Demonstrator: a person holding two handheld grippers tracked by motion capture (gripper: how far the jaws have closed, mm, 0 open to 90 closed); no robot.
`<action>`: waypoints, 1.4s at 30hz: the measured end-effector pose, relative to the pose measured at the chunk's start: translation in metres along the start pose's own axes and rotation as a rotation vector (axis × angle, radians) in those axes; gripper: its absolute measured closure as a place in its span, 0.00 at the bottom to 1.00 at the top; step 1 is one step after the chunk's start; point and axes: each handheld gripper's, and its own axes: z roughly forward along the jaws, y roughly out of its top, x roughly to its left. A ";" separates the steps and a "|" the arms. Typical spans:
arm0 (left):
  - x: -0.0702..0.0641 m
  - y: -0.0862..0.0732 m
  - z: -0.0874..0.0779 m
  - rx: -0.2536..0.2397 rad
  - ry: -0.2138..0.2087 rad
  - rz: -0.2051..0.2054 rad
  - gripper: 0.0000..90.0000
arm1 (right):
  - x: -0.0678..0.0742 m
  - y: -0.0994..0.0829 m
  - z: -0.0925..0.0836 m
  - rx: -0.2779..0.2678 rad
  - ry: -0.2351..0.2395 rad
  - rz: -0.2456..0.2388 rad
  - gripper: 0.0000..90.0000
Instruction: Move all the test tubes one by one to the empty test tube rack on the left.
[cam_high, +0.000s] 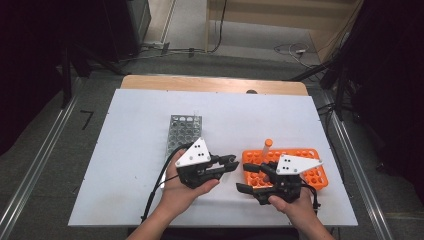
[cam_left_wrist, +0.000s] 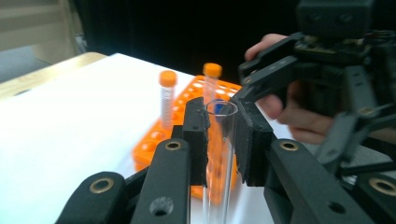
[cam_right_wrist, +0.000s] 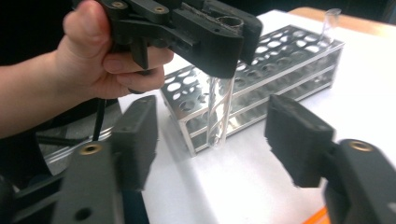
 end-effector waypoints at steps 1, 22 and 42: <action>0.003 0.001 -0.001 -0.005 0.010 -0.004 0.85 | -0.001 0.001 -0.002 -0.001 -0.006 -0.002 0.30; 0.062 0.013 -0.029 -0.068 0.223 -0.062 0.85 | -0.039 0.000 -0.049 -0.054 -0.131 0.042 0.00; 0.115 0.011 -0.026 -0.131 0.377 -0.134 0.85 | -0.070 -0.016 -0.082 -0.093 -0.244 0.092 0.00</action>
